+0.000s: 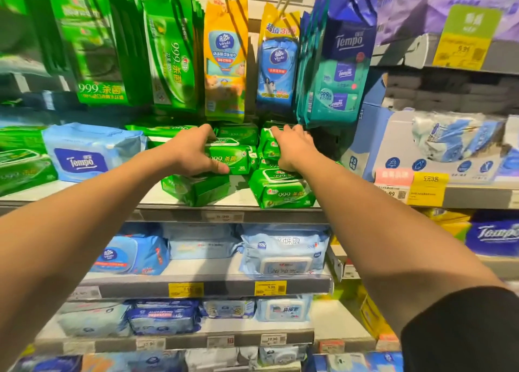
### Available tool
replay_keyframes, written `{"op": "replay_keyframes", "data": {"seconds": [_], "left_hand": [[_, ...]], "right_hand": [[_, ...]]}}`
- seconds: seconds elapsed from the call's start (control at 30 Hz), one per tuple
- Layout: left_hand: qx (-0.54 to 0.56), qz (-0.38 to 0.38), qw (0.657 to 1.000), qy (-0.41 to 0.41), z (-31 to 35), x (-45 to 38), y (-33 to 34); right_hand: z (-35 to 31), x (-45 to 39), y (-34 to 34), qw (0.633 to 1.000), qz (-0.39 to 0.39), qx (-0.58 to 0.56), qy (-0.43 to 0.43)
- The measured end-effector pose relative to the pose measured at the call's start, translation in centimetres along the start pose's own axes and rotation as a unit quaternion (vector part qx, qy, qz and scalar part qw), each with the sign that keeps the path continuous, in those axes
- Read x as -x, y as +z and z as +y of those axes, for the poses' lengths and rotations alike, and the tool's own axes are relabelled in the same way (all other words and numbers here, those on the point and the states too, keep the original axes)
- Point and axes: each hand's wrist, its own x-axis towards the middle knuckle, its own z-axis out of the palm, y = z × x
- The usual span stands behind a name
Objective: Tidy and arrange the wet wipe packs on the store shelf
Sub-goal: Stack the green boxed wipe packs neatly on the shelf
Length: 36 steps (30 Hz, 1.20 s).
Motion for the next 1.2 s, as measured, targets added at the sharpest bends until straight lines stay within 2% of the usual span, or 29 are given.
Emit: {"op": "replay_keyframes", "data": {"seconds": [0.17, 0.37, 0.57, 0.67, 0.77, 0.83, 1.03, 1.2], "left_hand": [[0.010, -0.006, 1.000, -0.001, -0.1, 0.1, -0.2], [0.016, -0.018, 1.000, -0.004, -0.4, 0.1, -0.8], [0.009, -0.035, 0.999, -0.008, -0.5, -0.3, -1.1], [0.014, -0.036, 0.999, -0.009, -0.6, -0.5, -1.1], [0.016, -0.033, 0.999, -0.006, -0.7, -0.6, -1.0], [0.016, -0.027, 1.000, -0.004, -0.7, -0.7, -1.0], [0.016, -0.020, 1.000, 0.012, -0.7, -1.2, -0.9], [0.018, -0.018, 0.999, 0.022, -0.3, -1.8, -0.4]], "right_hand": [[0.0, 0.0, 0.4, 0.999, -0.004, -0.035, 0.028], [0.2, 0.1, 0.2, 0.998, 0.038, -0.037, -0.023], [-0.2, -0.5, -1.0, 0.987, -0.005, -0.161, 0.026], [0.0, -0.6, -0.9, 0.990, -0.029, -0.140, 0.004], [0.1, -0.5, -0.5, 0.995, 0.007, -0.097, -0.032], [0.2, -0.4, -0.3, 0.994, 0.041, -0.096, -0.023], [0.2, -0.7, 0.6, 0.995, 0.077, -0.068, -0.004], [0.0, -1.7, 1.7, 0.994, 0.034, -0.091, 0.043]]}}
